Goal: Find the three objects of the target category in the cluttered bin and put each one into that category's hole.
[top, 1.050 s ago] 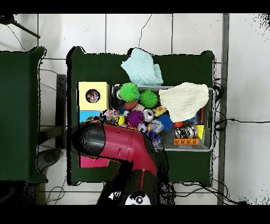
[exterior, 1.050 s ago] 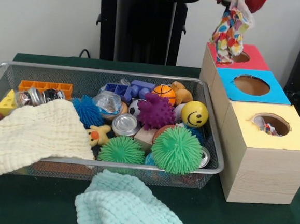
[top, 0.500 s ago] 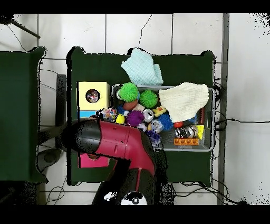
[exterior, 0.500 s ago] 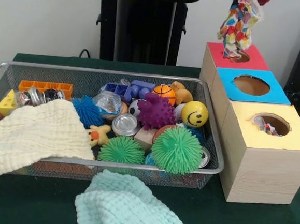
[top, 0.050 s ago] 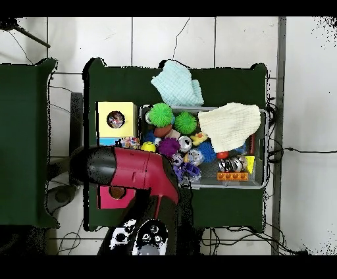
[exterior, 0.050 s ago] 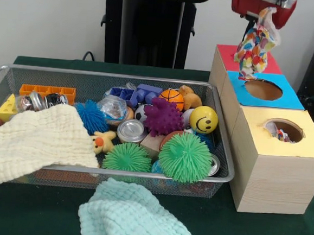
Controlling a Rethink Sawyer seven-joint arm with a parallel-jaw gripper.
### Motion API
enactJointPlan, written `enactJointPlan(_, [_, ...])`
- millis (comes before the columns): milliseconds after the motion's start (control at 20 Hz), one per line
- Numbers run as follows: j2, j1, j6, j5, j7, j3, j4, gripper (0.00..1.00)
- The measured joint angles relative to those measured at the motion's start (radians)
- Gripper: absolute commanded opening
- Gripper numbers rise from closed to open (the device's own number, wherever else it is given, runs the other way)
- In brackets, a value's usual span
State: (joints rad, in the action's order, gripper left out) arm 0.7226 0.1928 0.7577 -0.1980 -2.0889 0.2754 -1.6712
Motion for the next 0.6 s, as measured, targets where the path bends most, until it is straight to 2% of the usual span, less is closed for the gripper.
enactJointPlan(600, [-0.133,0.001,-0.039,0.000,0.000,-0.016,0.081,0.00])
